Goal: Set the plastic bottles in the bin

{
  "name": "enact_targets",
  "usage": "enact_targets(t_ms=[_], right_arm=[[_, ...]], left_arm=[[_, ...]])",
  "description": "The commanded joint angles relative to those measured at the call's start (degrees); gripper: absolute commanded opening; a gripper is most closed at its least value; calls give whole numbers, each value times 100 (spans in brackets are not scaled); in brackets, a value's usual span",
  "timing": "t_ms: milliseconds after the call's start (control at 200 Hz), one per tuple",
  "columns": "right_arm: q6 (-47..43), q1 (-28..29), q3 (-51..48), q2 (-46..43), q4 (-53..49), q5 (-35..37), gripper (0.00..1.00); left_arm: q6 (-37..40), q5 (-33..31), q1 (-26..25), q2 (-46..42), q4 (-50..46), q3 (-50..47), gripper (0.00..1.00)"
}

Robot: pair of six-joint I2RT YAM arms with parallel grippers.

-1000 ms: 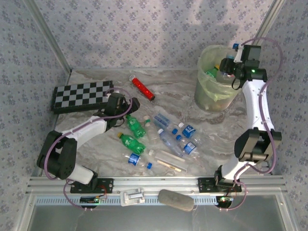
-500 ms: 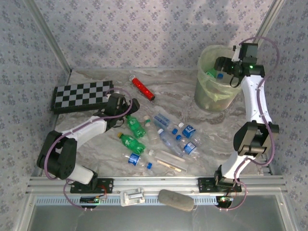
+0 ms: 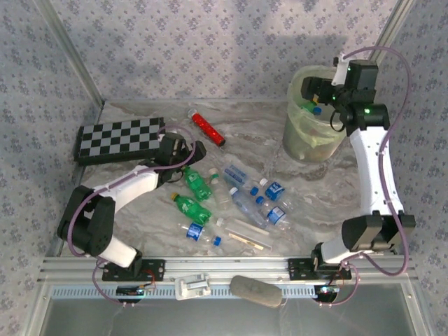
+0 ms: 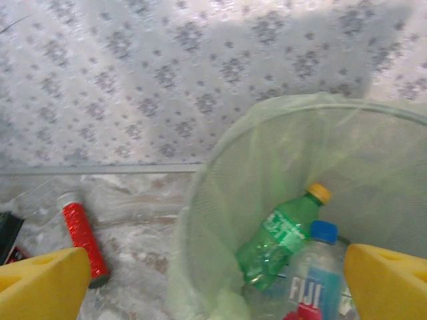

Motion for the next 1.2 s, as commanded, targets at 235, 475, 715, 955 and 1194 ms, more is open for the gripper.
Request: enact_targets(t_ms=[235, 475, 715, 955, 1194], right_arm=[[-333, 1285, -1626, -262, 476, -1320, 98], [-472, 2197, -1884, 491, 501, -1498, 95], [-745, 2762, -1670, 1379, -84, -1163, 91], [-1021, 3030, -1436, 2010, -643, -561, 90], [-1263, 3254, -1194, 2550, -1062, 60, 87]], left_arm=[[-78, -974, 58, -783, -188, -343, 100], [-585, -1380, 413, -1288, -307, -790, 100], [-977, -1576, 654, -1627, -394, -1148, 100], [-1080, -1596, 723, -1656, -475, -1215, 100], [-1115, -1487, 723, -1541, -414, -1187, 100]])
